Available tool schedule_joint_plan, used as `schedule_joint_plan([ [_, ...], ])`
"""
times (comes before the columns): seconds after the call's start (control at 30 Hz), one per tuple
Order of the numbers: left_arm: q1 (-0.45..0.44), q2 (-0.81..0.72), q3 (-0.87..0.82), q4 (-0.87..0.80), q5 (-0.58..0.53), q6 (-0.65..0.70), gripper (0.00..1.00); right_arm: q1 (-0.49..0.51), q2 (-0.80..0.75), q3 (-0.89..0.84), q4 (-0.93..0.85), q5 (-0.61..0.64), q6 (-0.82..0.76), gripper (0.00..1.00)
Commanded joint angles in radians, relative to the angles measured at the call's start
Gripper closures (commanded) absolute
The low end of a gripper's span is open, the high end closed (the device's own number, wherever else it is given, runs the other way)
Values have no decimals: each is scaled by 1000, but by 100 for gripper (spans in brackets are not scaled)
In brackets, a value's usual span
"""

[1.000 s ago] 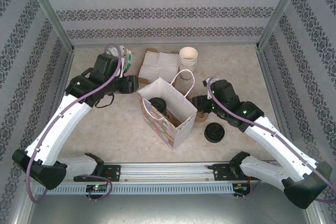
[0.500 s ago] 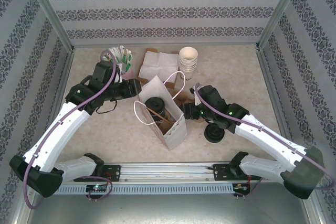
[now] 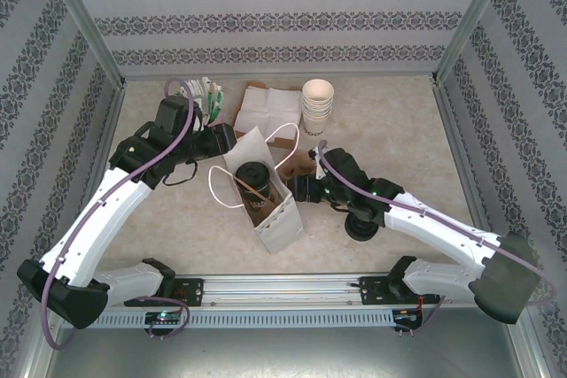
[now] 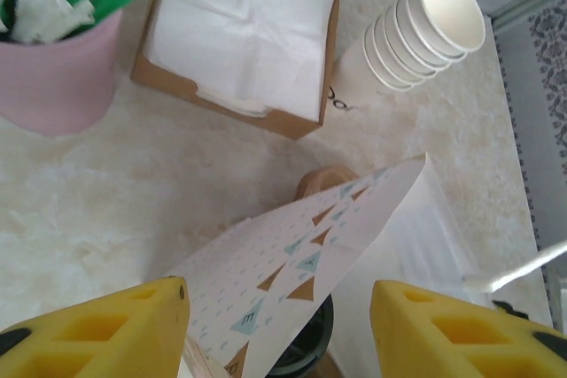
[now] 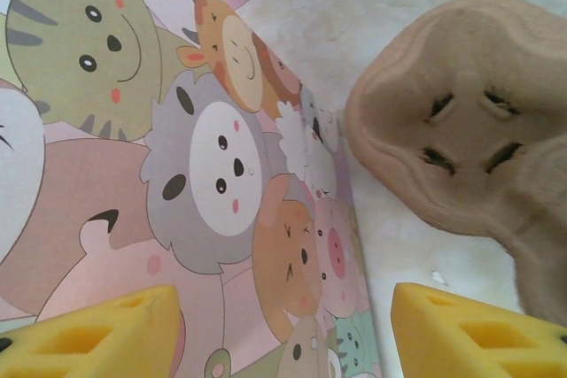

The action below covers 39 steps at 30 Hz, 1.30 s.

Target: Pack the takeout coffee

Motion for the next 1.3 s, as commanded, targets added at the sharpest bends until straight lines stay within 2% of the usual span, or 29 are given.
schedule_joint_plan([
  [0.0,13,5,44,-23,-65,4,43,20,35,-2,89,-17,44,35],
  [0.27,39,14,56,-62,-123,25,44,34,116,52,115,-23,49,34],
  [0.43,47,14,62,-79,-144,36,44,25,101,75,32,76,-7,34],
  [0.63,47,7,53,-70,-135,34,44,-69,32,101,-77,145,-116,33],
  [0.8,47,-4,37,-52,-141,39,44,-186,36,147,-76,118,-187,39],
  [1.0,49,-4,20,-34,-148,19,45,-274,233,320,-39,-14,-260,56],
  [1.13,52,-30,-16,-10,-156,-22,44,-277,392,469,-27,-100,-291,67],
  [1.27,55,-85,-59,8,-223,-48,44,-243,522,592,-15,-101,-323,68],
])
